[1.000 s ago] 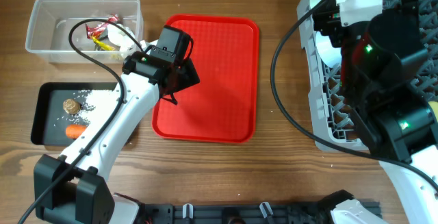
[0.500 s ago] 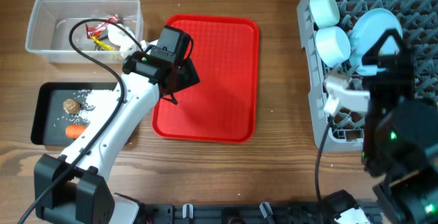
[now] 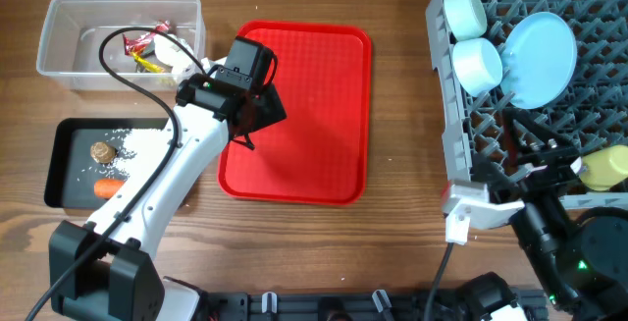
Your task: Sort waste into correct bins and load items into the dishwasher rack
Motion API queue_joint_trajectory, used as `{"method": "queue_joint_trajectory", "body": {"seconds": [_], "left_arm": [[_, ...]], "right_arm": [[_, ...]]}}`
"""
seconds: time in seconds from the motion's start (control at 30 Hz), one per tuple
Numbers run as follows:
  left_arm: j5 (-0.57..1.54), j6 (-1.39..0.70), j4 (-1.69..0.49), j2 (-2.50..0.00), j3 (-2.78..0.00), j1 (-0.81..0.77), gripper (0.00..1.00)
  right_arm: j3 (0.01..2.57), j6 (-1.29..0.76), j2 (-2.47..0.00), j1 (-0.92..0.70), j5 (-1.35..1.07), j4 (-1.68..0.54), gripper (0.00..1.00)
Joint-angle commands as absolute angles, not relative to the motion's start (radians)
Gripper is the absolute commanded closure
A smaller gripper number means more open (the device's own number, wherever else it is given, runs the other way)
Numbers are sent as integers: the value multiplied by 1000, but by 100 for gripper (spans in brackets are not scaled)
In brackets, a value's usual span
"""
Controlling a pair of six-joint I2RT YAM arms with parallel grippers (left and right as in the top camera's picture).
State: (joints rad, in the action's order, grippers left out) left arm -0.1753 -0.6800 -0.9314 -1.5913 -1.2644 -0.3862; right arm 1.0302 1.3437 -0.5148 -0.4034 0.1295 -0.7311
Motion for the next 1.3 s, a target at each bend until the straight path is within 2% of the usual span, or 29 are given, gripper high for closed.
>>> {"method": "queue_joint_trajectory", "body": {"seconds": [0.0, 0.07, 0.17, 0.23, 0.37, 0.53, 0.67, 0.9, 1.27], "left_arm": [[-192, -697, -929, -1598, -1258, -390, 0], [-192, -697, -929, -1598, -1258, -390, 0], [-192, -697, -929, -1598, -1258, -390, 0], [-192, -697, -929, -1598, -1258, -390, 0], [-192, -697, -929, -1598, -1258, -390, 0], [-192, -697, -929, -1598, -1258, -390, 0], [-192, -697, -929, -1598, -1258, -390, 0], [-192, -697, -929, -1598, -1258, -390, 0], [-203, -691, -937, -1598, -1258, -390, 0]], "right_arm": [[928, 453, -503, -400, -31, -577, 0], [817, 408, -501, -370, -32, -424, 0], [514, 389, -444, -337, -23, -80, 0], [336, 278, -360, -336, -16, 32, 0], [101, 278, -171, -322, 26, 41, 0], [4, 278, -51, -279, 21, 21, 0], [5, 286, -3, -169, -73, 6, 0], [5, 287, -4, -97, -73, 5, 0], [5, 287, -4, -93, -73, 5, 0]]}}
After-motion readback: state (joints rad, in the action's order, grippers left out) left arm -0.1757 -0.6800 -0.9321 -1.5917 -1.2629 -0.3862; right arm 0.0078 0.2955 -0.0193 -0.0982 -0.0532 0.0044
